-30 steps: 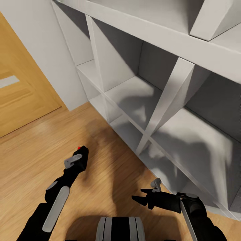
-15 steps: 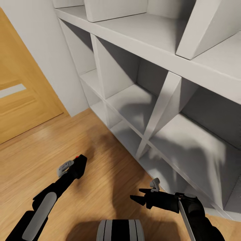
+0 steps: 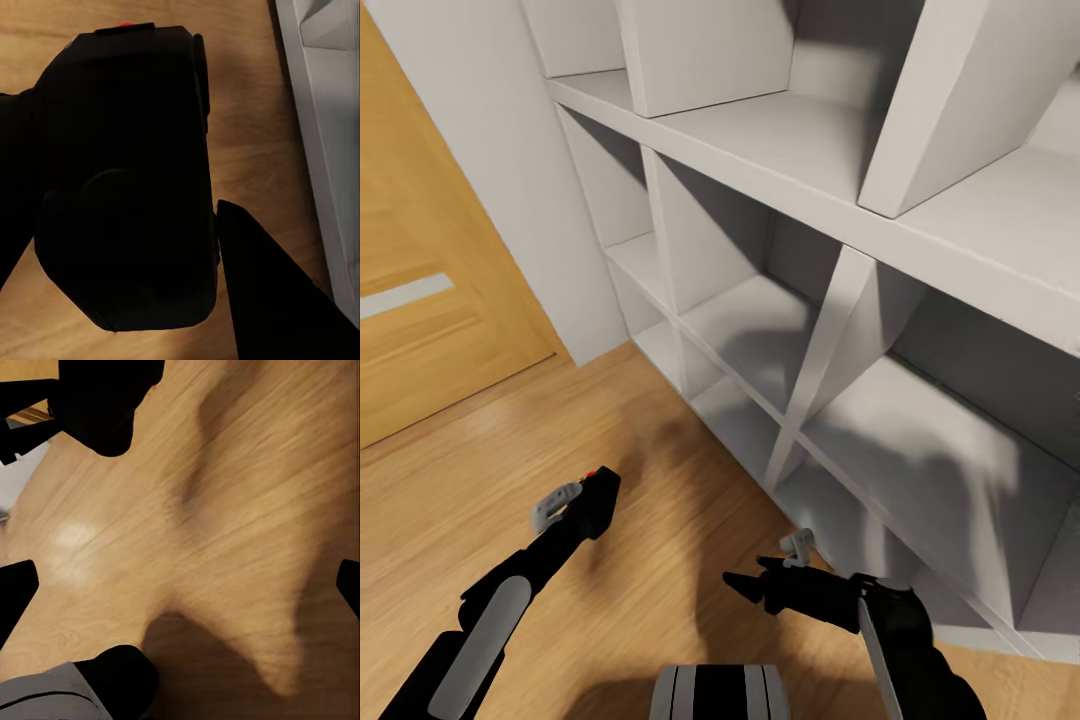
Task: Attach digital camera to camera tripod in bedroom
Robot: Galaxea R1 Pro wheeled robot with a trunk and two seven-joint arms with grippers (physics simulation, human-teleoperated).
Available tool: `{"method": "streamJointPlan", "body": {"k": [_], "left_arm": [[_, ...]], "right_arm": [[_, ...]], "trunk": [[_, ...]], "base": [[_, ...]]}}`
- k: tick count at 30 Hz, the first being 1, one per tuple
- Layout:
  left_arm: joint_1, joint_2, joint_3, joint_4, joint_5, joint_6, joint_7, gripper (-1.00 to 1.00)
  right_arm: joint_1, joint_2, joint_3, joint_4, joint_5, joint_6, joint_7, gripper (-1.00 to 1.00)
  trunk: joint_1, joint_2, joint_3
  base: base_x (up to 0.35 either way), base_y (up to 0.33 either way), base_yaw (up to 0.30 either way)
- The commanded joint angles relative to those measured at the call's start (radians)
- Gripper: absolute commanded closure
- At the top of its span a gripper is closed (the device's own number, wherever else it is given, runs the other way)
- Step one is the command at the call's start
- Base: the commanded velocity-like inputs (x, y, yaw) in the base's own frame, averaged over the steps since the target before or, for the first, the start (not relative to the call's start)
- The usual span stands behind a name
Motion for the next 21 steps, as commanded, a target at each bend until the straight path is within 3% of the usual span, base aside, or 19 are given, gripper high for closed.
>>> {"method": "streamJointPlan", "body": {"k": [1,5,21], "left_arm": [[0.000,0.001,-0.002,-0.002,0.007,0.001,0.008,1.00],[0.000,0.001,-0.003,-0.002,0.007,0.002,0.010,1.00],[0.000,0.001,-0.003,-0.001,0.007,0.002,0.011,1.00]], "right_arm": [[-0.001,0.002,0.002,-0.001,0.012,0.003,0.002,-1.00],[-0.001,0.006,0.035,-0.002,0.015,0.003,-0.026,-1.00],[-0.001,0.007,0.058,-0.002,0.016,0.002,-0.031,-1.00]], "trunk": [[-0.001,0.000,0.003],[-0.002,0.001,0.019],[-0.010,0.005,0.081]], "base": [[0.000,0.000,0.000],[0.000,0.000,0.000],[0.000,0.000,0.000]]}}
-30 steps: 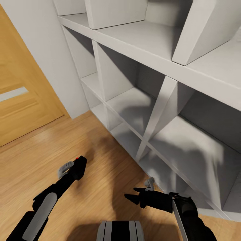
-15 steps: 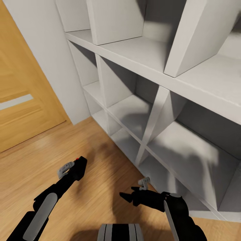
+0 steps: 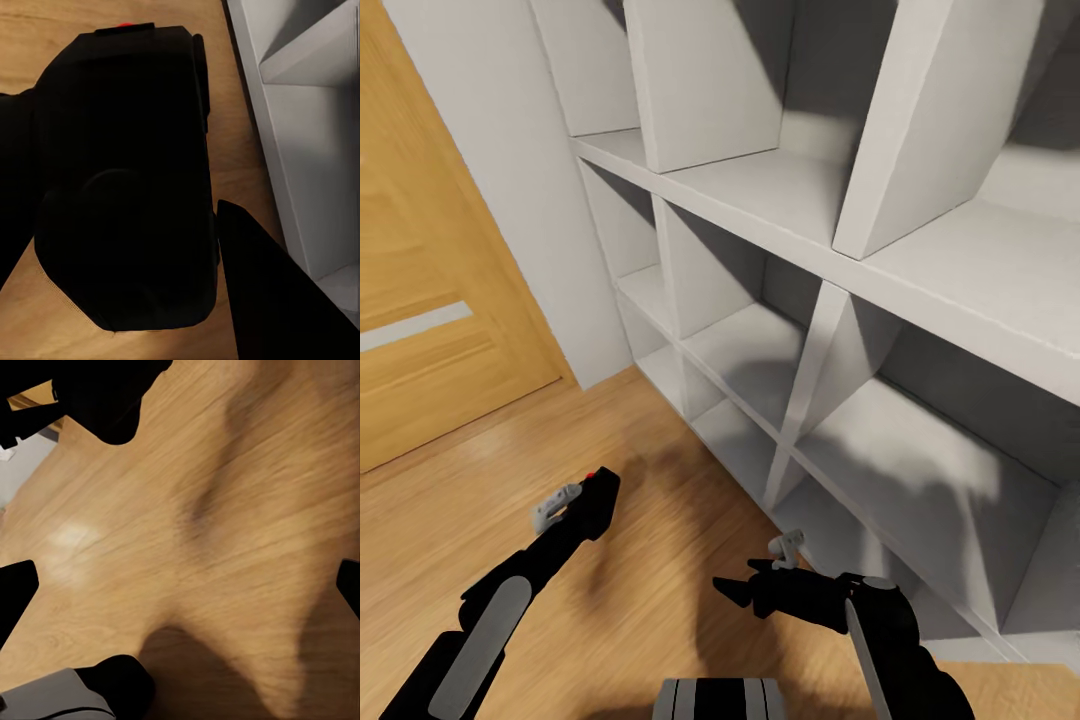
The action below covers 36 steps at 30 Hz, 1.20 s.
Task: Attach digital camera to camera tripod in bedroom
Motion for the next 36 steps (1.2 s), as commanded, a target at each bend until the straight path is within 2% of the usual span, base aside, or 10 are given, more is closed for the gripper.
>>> {"method": "streamJointPlan", "body": {"k": [1,36], "left_arm": [[0.000,0.001,-0.002,-0.002,0.007,0.001,0.007,1.00],[0.000,0.001,0.002,0.002,0.006,0.003,0.007,1.00]], "right_arm": [[-0.001,0.001,-0.001,-0.001,0.011,0.003,0.009,-1.00],[-0.001,0.005,0.000,0.000,0.009,0.004,0.008,-1.00]], "trunk": [[-0.001,0.000,0.003],[-0.016,0.008,0.139]], "base": [[0.000,0.000,0.000],[0.000,0.000,0.000]]}}
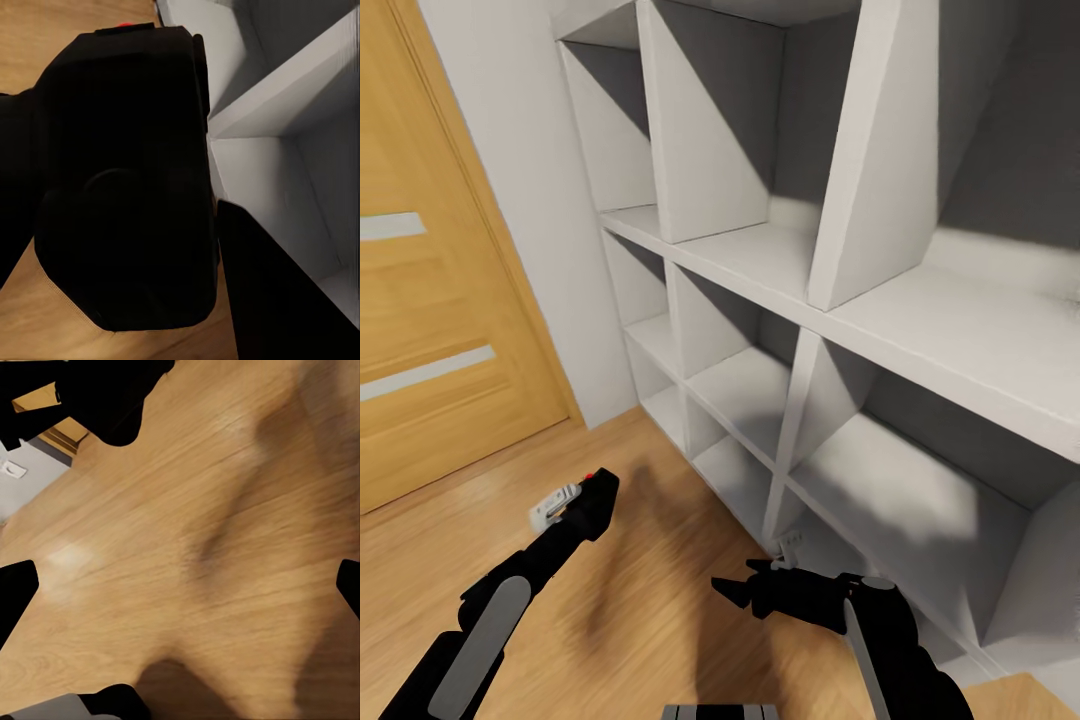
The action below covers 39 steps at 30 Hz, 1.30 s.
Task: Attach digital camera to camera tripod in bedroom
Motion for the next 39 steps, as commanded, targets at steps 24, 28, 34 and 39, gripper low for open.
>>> {"method": "streamJointPlan", "body": {"k": [24,28,34,39], "left_arm": [[-0.001,0.002,0.000,-0.002,0.007,0.001,0.008,1.00],[-0.001,0.003,0.000,-0.003,0.007,0.001,0.007,1.00],[-0.001,0.003,0.000,-0.003,0.007,0.001,0.008,1.00],[-0.001,0.003,0.000,-0.004,0.007,0.001,0.008,1.00]], "right_arm": [[-0.001,-0.003,0.063,-0.005,0.013,0.009,0.011,-1.00],[-0.001,-0.004,0.085,-0.005,0.015,0.013,0.009,-1.00],[-0.001,-0.006,0.088,-0.005,0.015,0.017,0.009,-1.00],[-0.001,-0.007,0.087,-0.005,0.016,0.018,0.009,-1.00]], "trunk": [[-0.011,0.005,0.092],[-0.013,0.006,0.108],[-0.015,0.008,0.131],[-0.018,0.009,0.150]], "base": [[0.000,0.000,0.000],[0.000,0.000,0.000],[0.000,0.000,0.000],[0.000,0.000,0.003]]}}
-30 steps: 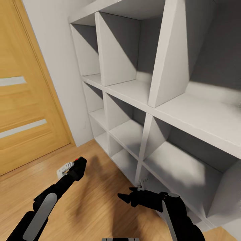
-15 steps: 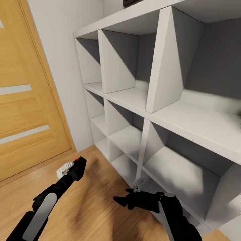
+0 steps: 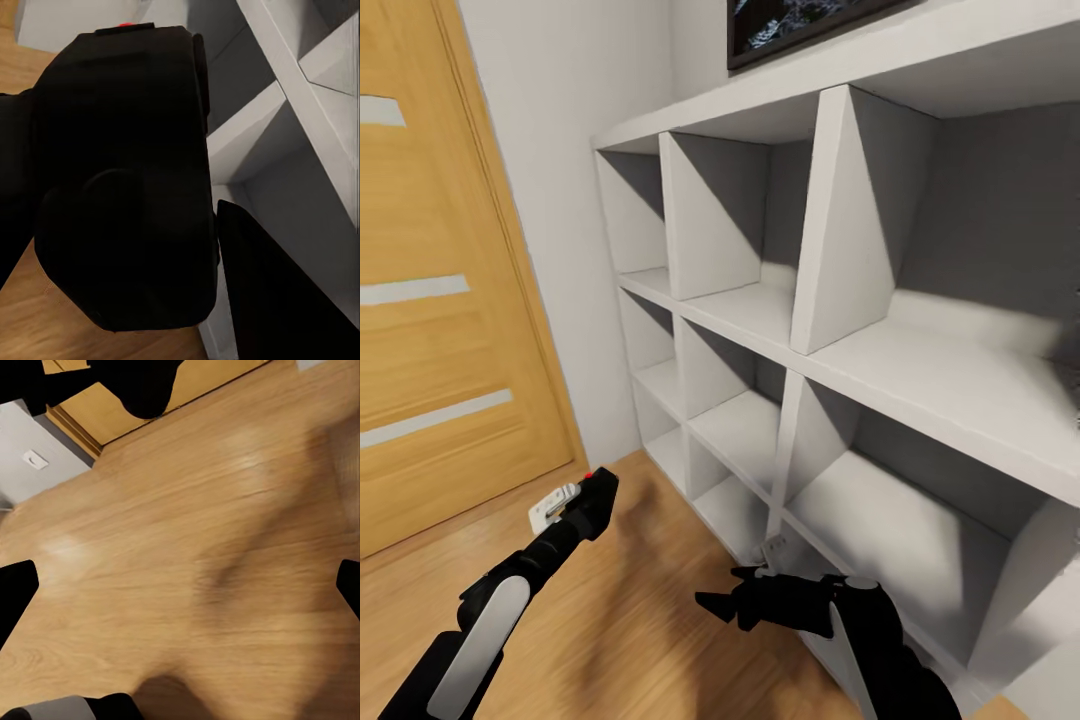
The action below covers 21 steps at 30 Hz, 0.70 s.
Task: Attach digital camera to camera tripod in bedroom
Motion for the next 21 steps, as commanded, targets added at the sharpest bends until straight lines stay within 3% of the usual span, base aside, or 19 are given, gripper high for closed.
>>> {"method": "streamJointPlan", "body": {"k": [1,17,21], "left_arm": [[-0.001,0.001,-0.002,-0.002,0.007,0.001,0.007,1.00],[-0.001,0.001,-0.002,-0.002,0.005,0.001,0.008,1.00],[-0.001,0.001,-0.002,-0.002,0.005,0.001,0.007,1.00]], "right_arm": [[-0.001,0.001,-0.001,-0.001,0.011,0.003,0.009,-1.00],[-0.001,0.000,-0.001,0.000,0.011,0.018,0.009,-1.00],[-0.001,0.000,-0.001,0.000,0.012,0.018,0.009,-1.00]], "trunk": [[-0.001,0.000,0.003],[-0.008,0.004,0.065],[-0.023,0.031,0.077]], "base": [[0.000,0.000,0.035],[0.000,0.000,0.242],[0.000,0.000,0.269]]}}
